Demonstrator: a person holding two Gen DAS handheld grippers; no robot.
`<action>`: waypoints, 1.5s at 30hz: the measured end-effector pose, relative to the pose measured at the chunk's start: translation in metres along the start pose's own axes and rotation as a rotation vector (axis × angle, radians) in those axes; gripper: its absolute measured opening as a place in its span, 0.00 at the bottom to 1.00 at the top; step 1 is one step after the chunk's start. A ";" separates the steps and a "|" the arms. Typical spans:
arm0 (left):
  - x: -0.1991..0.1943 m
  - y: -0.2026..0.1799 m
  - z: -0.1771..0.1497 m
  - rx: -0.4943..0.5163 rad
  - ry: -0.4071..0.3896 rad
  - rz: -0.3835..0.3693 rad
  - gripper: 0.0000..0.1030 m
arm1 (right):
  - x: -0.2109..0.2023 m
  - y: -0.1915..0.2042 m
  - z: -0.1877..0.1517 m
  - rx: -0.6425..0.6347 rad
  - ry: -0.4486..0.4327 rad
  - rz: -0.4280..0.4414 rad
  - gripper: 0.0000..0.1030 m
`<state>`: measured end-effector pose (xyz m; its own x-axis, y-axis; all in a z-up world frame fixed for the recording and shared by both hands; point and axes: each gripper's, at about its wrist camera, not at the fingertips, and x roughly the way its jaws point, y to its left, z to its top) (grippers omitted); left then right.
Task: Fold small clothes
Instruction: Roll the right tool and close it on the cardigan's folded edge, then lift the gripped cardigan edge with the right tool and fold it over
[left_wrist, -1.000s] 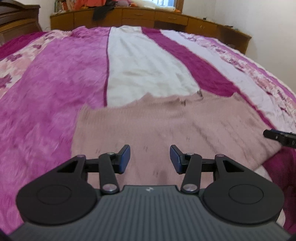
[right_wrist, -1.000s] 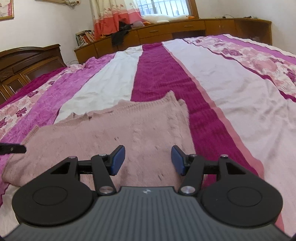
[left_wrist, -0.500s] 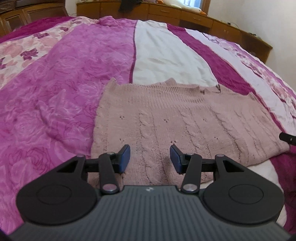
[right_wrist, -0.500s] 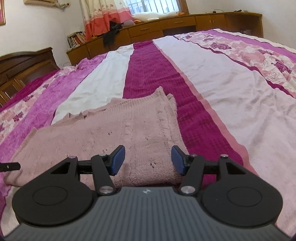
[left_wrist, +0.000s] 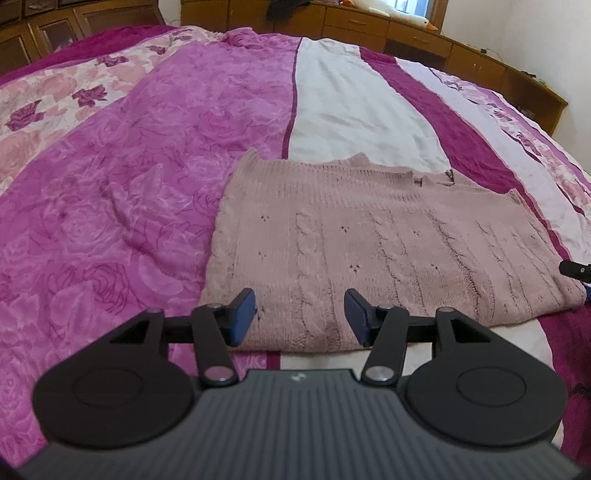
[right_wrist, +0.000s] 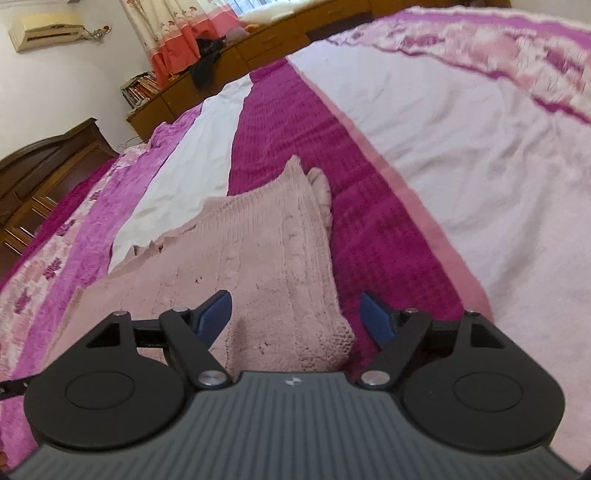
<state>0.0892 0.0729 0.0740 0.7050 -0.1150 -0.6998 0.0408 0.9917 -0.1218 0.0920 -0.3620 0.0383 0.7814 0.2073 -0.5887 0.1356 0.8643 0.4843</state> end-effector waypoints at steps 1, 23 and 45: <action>0.000 0.000 0.000 -0.002 0.002 0.005 0.54 | 0.003 0.000 0.001 0.001 0.004 0.008 0.80; 0.007 -0.001 -0.002 0.002 0.024 0.046 0.54 | 0.040 -0.008 0.003 0.121 0.060 0.162 0.55; -0.002 0.007 -0.002 -0.012 0.013 0.053 0.54 | 0.047 -0.013 -0.002 0.142 0.066 0.153 0.47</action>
<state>0.0861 0.0803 0.0732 0.6968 -0.0633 -0.7144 -0.0048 0.9957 -0.0929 0.1259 -0.3627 0.0027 0.7583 0.3646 -0.5405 0.1071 0.7481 0.6549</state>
